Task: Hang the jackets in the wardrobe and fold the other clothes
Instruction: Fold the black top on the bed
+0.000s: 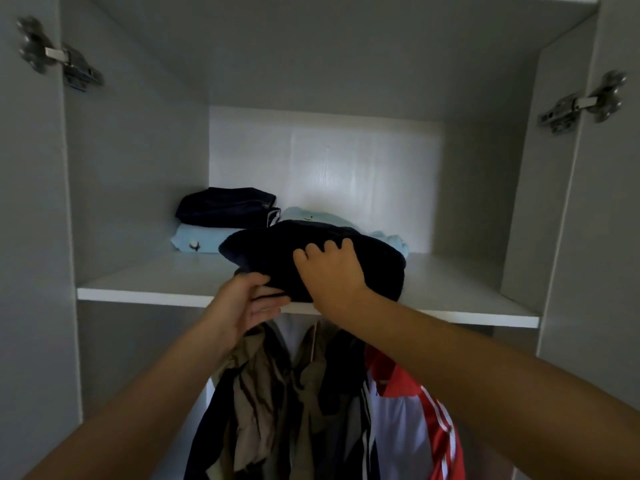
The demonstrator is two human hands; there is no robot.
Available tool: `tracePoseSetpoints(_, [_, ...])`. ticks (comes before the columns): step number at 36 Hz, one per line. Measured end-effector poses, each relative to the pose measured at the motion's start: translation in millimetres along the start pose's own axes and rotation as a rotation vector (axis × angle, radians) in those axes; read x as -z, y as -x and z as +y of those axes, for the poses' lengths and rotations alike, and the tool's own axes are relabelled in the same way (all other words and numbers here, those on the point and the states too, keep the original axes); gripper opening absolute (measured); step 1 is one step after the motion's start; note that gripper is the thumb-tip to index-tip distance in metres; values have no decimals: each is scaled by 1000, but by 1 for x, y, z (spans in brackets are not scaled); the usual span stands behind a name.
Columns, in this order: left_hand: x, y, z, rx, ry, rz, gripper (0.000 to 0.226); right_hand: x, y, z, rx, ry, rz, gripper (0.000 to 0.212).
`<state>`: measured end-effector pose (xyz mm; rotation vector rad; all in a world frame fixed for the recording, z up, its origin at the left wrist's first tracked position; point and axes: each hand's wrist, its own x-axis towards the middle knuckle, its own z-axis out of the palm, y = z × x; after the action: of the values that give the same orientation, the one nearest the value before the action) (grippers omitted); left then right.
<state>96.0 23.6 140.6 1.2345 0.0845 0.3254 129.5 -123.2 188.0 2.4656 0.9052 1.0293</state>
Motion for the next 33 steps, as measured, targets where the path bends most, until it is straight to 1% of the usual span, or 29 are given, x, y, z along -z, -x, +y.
tracePoseSetpoints(3, [-5,16,-12,-47,80,2,21,4,7,14,38,-15,44,59])
tracePoseSetpoints(5, [-11,23,-16,-102,98,33,18,13,9,24,35,-56,106,58])
tracePoseSetpoints(7, [-22,28,-16,-175,45,74,14,27,7,36,10,-116,178,52])
tracePoseSetpoints(9, [-37,31,-12,-286,-49,94,17,43,3,48,-36,-186,197,50])
tracePoseSetpoints(11, [-54,32,0,-418,-77,50,32,60,-2,61,-71,-262,190,51])
tracePoseSetpoints(13, [-71,32,19,-540,-77,-5,52,77,-6,75,-100,-359,169,47])
tracePoseSetpoints(14, [-78,31,30,-598,-106,-27,58,86,-8,82,-120,-425,152,39])
tracePoseSetpoints(16, [-93,29,54,-714,-256,-49,63,106,-16,98,-198,-600,126,23])
tracePoseSetpoints(18, [-109,23,86,-811,-412,-33,62,125,-27,119,-315,-875,132,17])
tracePoseSetpoints(20, [-126,14,122,-862,-538,-9,58,135,-38,140,-458,-1191,136,9])
tracePoseSetpoints(22, [-140,5,156,-861,-690,-12,55,129,-46,160,-588,-1409,129,3])
tracePoseSetpoints(24, [-145,-6,177,-846,-900,-43,51,109,-52,176,-669,-1567,123,10])
tracePoseSetpoints(26, [-141,-18,179,-824,-1152,-87,47,77,-54,186,-707,-1671,143,16])
tracePoseSetpoints(28, [-130,-27,165,-750,-1289,-140,44,35,-47,192,-767,-1689,115,14])
tracePoseSetpoints(29, [-121,-34,152,-702,-1340,-142,44,11,-38,194,-787,-1649,70,14])
tracePoseSetpoints(31, [-93,-47,114,-545,-1465,-145,47,-42,-15,197,-826,-1519,-76,22])
tracePoseSetpoints(32, [-80,-49,95,-426,-1536,-132,50,-62,-1,199,-841,-1455,-164,26])
tracePoseSetpoints(33, [-68,-55,78,-298,-1569,-160,54,-83,9,200,-827,-1446,-227,28])
